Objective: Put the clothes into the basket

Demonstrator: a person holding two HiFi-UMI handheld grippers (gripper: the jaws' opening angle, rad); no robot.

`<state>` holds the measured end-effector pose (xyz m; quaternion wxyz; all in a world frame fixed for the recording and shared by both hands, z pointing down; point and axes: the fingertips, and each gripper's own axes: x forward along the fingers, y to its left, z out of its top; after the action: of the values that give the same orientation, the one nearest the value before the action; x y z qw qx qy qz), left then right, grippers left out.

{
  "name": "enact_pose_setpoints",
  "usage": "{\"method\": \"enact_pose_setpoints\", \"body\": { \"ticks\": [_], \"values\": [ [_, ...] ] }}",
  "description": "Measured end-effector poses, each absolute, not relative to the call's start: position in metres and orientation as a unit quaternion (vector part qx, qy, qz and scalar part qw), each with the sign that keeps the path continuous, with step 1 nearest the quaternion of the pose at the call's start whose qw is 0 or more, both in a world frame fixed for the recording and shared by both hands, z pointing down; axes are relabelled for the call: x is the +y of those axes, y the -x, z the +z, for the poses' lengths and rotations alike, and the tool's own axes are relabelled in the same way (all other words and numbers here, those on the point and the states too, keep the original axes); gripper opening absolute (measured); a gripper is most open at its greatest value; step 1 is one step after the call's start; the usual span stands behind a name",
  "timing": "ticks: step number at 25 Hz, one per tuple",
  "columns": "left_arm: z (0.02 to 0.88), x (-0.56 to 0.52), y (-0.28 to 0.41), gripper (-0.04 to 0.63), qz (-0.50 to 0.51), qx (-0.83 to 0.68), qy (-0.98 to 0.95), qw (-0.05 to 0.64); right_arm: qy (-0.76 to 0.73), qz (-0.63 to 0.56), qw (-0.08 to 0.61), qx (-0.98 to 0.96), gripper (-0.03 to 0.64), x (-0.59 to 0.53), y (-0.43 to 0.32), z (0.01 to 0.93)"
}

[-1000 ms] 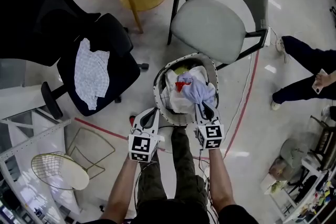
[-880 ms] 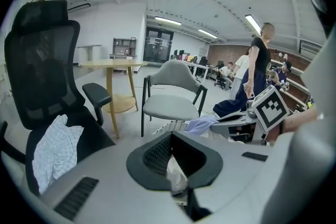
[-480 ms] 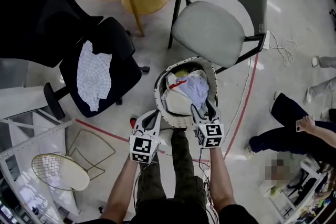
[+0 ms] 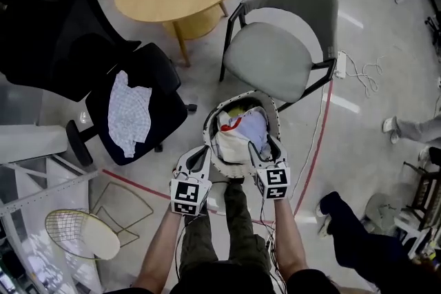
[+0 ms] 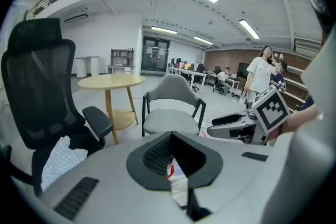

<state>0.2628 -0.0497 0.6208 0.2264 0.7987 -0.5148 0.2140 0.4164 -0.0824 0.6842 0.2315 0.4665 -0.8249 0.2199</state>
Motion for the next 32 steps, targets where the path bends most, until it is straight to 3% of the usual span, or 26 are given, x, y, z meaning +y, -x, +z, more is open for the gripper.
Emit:
{"method": "enact_pose_setpoints", "body": {
  "ticks": [6, 17, 22, 32],
  "values": [
    [0.56, -0.064, -0.263, 0.006, 0.191, -0.523, -0.807, 0.195, -0.477, 0.198, 0.194, -0.834, 0.249, -0.092, -0.408, 0.61],
    [0.462, -0.058, -0.213, 0.007, 0.156, -0.569, -0.793, 0.151, -0.456, 0.148, 0.146, -0.866, 0.131, -0.093, -0.356, 0.49],
    [0.434, -0.043, -0.172, 0.008, 0.144, -0.597, -0.776, 0.144, -0.417, 0.134, 0.137, -0.888, 0.063, -0.082, -0.305, 0.456],
    [0.428, 0.007, -0.046, 0.007, 0.127, -0.683, -0.705, 0.141, -0.304, 0.101, 0.133, -0.938, 0.046, -0.052, -0.161, 0.445]
  ]
}}
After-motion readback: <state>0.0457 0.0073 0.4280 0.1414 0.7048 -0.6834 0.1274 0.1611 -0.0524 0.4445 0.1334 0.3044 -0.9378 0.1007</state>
